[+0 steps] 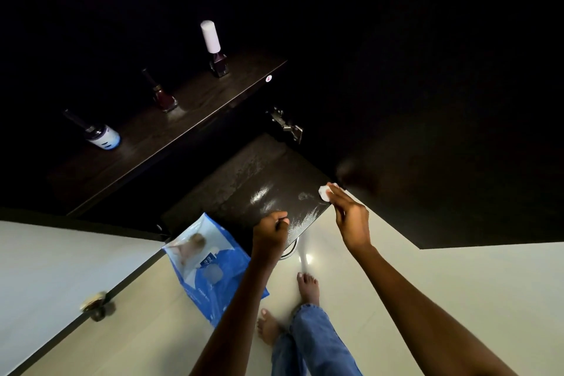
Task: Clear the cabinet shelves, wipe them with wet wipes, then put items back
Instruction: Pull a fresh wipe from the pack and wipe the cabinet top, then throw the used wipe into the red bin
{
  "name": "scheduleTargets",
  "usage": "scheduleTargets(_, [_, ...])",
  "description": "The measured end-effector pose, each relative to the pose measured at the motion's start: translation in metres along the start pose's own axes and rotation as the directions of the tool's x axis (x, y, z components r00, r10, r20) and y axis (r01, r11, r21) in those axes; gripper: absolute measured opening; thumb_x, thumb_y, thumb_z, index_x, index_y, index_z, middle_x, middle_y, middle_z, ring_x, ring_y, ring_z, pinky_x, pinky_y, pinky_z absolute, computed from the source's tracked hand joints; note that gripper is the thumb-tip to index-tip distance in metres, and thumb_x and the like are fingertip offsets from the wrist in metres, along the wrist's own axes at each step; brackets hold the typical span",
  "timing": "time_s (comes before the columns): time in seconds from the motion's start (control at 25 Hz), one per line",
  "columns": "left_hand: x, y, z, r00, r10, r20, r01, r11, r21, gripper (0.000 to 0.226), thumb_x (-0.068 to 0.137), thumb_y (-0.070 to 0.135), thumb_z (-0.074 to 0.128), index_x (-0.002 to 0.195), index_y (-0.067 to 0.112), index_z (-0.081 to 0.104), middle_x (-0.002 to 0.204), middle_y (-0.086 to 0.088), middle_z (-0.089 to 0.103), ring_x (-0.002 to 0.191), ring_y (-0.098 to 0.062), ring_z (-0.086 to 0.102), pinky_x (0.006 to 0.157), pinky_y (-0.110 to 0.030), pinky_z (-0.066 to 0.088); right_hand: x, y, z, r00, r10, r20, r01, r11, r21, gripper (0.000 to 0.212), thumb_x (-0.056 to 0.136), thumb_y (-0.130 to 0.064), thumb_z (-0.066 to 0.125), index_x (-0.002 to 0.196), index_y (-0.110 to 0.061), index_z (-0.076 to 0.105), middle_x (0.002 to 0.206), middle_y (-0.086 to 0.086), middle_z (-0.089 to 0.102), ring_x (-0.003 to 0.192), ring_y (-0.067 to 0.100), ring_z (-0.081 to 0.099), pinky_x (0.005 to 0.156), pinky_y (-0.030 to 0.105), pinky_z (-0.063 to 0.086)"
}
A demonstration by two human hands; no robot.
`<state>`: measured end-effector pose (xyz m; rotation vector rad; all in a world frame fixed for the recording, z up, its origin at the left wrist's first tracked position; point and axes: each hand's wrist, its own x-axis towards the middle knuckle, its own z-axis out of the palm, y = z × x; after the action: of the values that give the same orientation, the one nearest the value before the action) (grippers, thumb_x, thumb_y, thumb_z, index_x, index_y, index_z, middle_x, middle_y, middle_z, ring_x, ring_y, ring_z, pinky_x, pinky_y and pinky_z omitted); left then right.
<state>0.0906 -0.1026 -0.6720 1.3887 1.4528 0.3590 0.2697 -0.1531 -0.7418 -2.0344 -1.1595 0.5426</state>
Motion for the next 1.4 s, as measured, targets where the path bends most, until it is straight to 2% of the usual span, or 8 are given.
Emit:
scheduleTargets(0.2, [-0.032,-0.002,-0.002,0.998,0.03,-0.047,-0.031,0.999,-0.019,0.046,0.076,0.027,0.045,0.105,-0.002,0.066,0.103,-0.018,0.07,0.098,-0.026,0.064,0.08,-0.019,0.042,-0.04,-0.035,0.016,0.992,0.121,0.042,-0.128,0.958,0.258,0.032,0.086,0.005,0.058,0.112,-0.01,0.068,0.119,-0.01,0.058,0.113,0.004,0.054,0.101,0.006,0.034])
scheduleTargets(0.32, [-0.056,-0.003,-0.005,0.998,0.005,-0.069,-0.004,1.0,0.012,0.029,0.085,0.016,0.052,0.104,0.0,0.067,0.104,-0.017,0.07,0.099,-0.027,0.065,0.079,-0.018,0.042,-0.058,-0.06,0.013,0.95,0.304,0.064,-0.3,0.842,0.449,0.024,0.084,0.005,0.061,0.102,-0.006,0.07,0.11,0.004,0.066,0.105,0.024,0.064,0.083,0.002,0.045])
scheduleTargets(0.44, [-0.089,0.008,-0.015,0.998,0.01,-0.066,-0.008,0.999,0.032,0.025,0.089,0.013,0.055,0.112,0.006,0.065,0.113,-0.009,0.068,0.107,-0.022,0.062,0.085,-0.017,0.041,-0.068,-0.096,-0.014,0.775,0.554,0.303,-0.574,0.418,0.705,0.018,0.083,0.001,0.063,0.099,-0.005,0.069,0.094,0.008,0.069,0.081,0.025,0.068,0.063,0.014,0.054])
scheduleTargets(0.6, [-0.134,0.034,-0.026,0.993,0.058,-0.101,-0.052,0.997,0.056,0.034,0.089,0.021,0.058,0.123,0.018,0.058,0.116,-0.001,0.066,0.108,-0.019,0.061,0.088,-0.016,0.044,-0.094,-0.138,-0.049,0.609,0.418,0.674,-0.758,0.054,0.651,0.025,0.087,0.007,0.054,0.109,-0.001,0.062,0.097,0.014,0.067,0.069,0.021,0.073,0.059,0.024,0.059])
scheduleTargets(0.68, [-0.15,0.045,-0.024,0.973,0.063,-0.222,-0.061,0.998,0.015,0.033,0.086,0.02,0.061,0.119,0.017,0.061,0.111,-0.004,0.069,0.101,-0.02,0.064,0.082,-0.02,0.049,-0.104,-0.146,-0.063,0.625,0.327,0.709,-0.767,0.092,0.635,0.032,0.088,0.01,0.051,0.112,-0.008,0.061,0.099,0.012,0.069,0.082,0.024,0.072,0.066,0.029,0.059])
scheduleTargets(0.92, [-0.211,0.081,0.009,0.915,0.087,-0.394,-0.093,0.996,0.005,0.024,0.072,0.022,0.077,0.093,0.012,0.073,0.087,-0.004,0.074,0.079,-0.014,0.068,0.071,-0.025,0.054,-0.12,-0.148,-0.145,0.655,0.065,0.752,-0.625,0.605,0.492,0.047,0.08,0.018,0.047,0.117,-0.005,0.063,0.107,0.013,0.069,0.099,0.024,0.065,0.076,0.024,0.058])
scheduleTargets(1.2, [-0.301,0.133,0.104,0.901,0.277,-0.334,-0.254,0.961,0.112,0.026,0.07,0.015,0.077,0.094,0.006,0.073,0.091,-0.008,0.07,0.076,-0.008,0.056,0.057,-0.006,0.037,-0.147,-0.091,-0.278,0.563,-0.01,0.827,-0.724,0.477,0.499,0.043,0.081,0.021,0.036,0.112,0.005,0.061,0.097,0.017,0.069,0.083,0.023,0.07,0.066,0.023,0.059])
scheduleTargets(1.4, [-0.321,0.176,0.166,0.928,0.233,-0.29,-0.255,0.966,-0.039,0.016,0.07,0.011,0.078,0.084,0.003,0.073,0.08,-0.014,0.071,0.063,-0.012,0.064,0.059,-0.015,0.051,-0.158,-0.056,-0.367,0.741,-0.152,0.654,-0.249,0.843,0.477,0.024,0.082,0.006,0.063,0.101,-0.007,0.07,0.103,0.013,0.07,0.095,0.024,0.067,0.085,0.028,0.055])
